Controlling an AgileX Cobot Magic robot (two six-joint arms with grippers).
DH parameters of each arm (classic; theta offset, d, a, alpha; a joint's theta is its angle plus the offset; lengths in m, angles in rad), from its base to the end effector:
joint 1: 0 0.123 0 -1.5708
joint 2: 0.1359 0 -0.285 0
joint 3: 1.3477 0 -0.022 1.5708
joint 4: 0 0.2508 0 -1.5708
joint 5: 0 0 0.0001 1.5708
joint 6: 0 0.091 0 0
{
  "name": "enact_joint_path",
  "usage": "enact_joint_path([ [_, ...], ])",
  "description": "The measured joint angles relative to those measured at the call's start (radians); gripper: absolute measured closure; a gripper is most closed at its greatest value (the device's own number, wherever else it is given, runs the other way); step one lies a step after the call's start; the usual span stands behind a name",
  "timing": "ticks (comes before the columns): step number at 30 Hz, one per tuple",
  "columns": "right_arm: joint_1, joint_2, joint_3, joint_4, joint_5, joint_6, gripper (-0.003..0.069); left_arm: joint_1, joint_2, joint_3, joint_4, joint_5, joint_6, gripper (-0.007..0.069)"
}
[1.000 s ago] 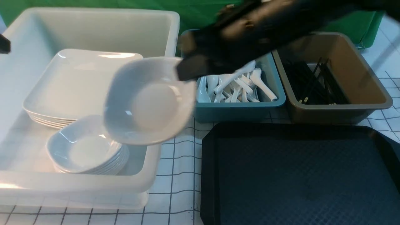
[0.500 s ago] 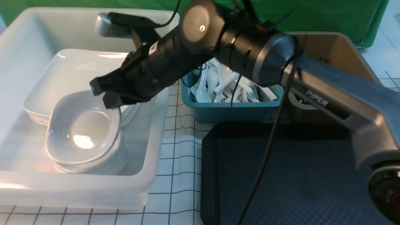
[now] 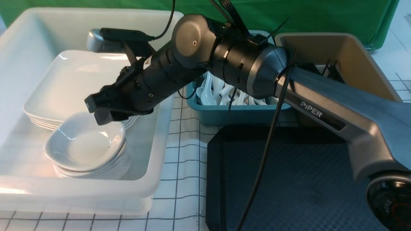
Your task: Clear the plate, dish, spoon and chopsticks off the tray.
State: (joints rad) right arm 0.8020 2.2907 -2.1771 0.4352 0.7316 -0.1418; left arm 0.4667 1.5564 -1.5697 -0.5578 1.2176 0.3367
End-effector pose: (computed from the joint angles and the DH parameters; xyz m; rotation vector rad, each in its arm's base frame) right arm 0.3519 0.4007 0.2683 -0.8675 2.2280 0.8236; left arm 0.3064 0.1038 0.3840 -0.2527 2.4682 -0.4416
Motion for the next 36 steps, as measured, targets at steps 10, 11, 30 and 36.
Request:
enact_joint_path([
  [10, -0.051, -0.265, 0.0, -0.24, 0.359, -0.02, 0.0487, 0.0, 0.0, 0.0, -0.021, 0.0, 0.0, 0.0625],
  [11, -0.061, -0.306, 0.0, -0.259, 0.39, -0.021, 0.0522, 0.0, 0.0, 0.0, -0.03, 0.0, 0.0, 0.0625],
  [30, -0.16, -1.103, 0.117, -0.331, 0.402, -0.021, 0.0627, 0.0, 0.0, 0.0, -0.092, 0.001, 0.0, 0.0624],
  [36, -0.16, -1.372, 0.347, -0.336, 0.401, -0.038, 0.0627, 0.0, 0.0, 0.0, -0.092, 0.001, 0.0, 0.0624],
])
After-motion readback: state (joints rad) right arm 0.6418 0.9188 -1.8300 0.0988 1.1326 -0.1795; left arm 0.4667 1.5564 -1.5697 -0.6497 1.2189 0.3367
